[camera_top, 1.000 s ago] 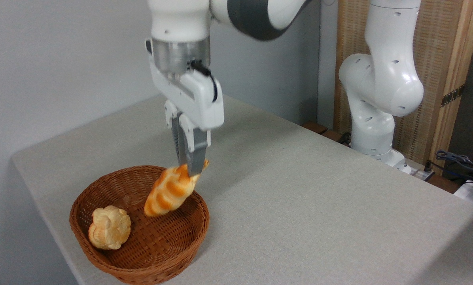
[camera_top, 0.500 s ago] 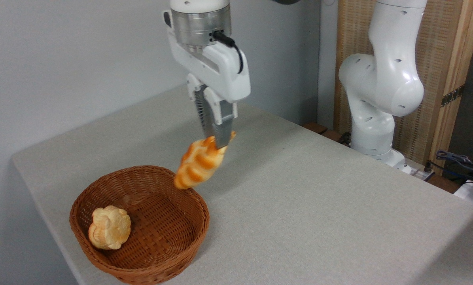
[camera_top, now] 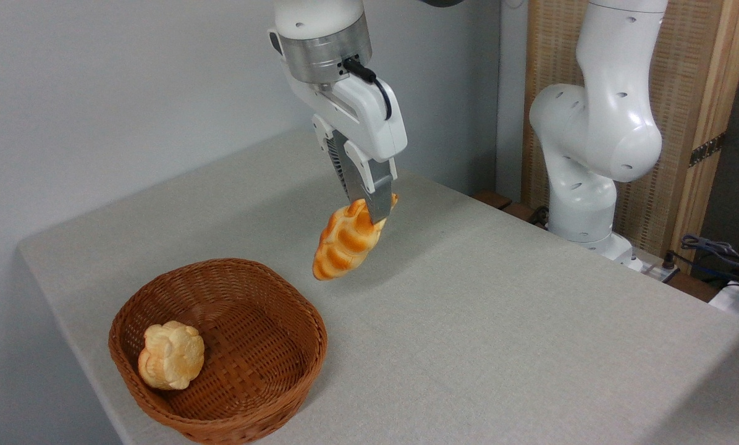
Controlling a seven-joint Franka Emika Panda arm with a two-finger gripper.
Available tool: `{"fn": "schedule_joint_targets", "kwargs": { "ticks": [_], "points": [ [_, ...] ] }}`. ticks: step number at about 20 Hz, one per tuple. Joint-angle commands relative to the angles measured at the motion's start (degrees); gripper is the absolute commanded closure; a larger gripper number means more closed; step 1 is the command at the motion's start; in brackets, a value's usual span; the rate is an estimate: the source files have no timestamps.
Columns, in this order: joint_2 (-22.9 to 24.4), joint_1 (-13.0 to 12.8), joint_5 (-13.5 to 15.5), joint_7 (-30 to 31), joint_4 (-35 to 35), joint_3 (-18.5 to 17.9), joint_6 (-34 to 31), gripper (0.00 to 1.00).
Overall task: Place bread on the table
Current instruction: 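Lower the bread onto the table, open the gripper and raise it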
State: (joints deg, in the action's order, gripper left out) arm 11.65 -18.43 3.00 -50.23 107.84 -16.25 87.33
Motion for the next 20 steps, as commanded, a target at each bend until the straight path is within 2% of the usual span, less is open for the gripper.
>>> {"fn": "schedule_joint_targets", "kwargs": {
  "ticks": [1,6,10,15,17,20],
  "points": [
    [-0.5,-0.6,0.7,0.7,0.0,-0.2,-1.5,0.00],
    [-0.7,-0.6,0.7,0.5,0.0,-0.2,-1.8,0.00],
    [-0.6,-0.5,0.3,0.3,-0.3,-0.3,0.4,0.00],
    [-0.8,0.1,0.1,0.3,-0.2,-0.8,11.5,0.00],
    [-2.0,0.2,0.0,0.2,-0.2,-1.0,14.0,0.00],
    [-4.2,0.2,-3.2,0.3,-0.2,-1.0,17.6,0.00]
  ]
}}
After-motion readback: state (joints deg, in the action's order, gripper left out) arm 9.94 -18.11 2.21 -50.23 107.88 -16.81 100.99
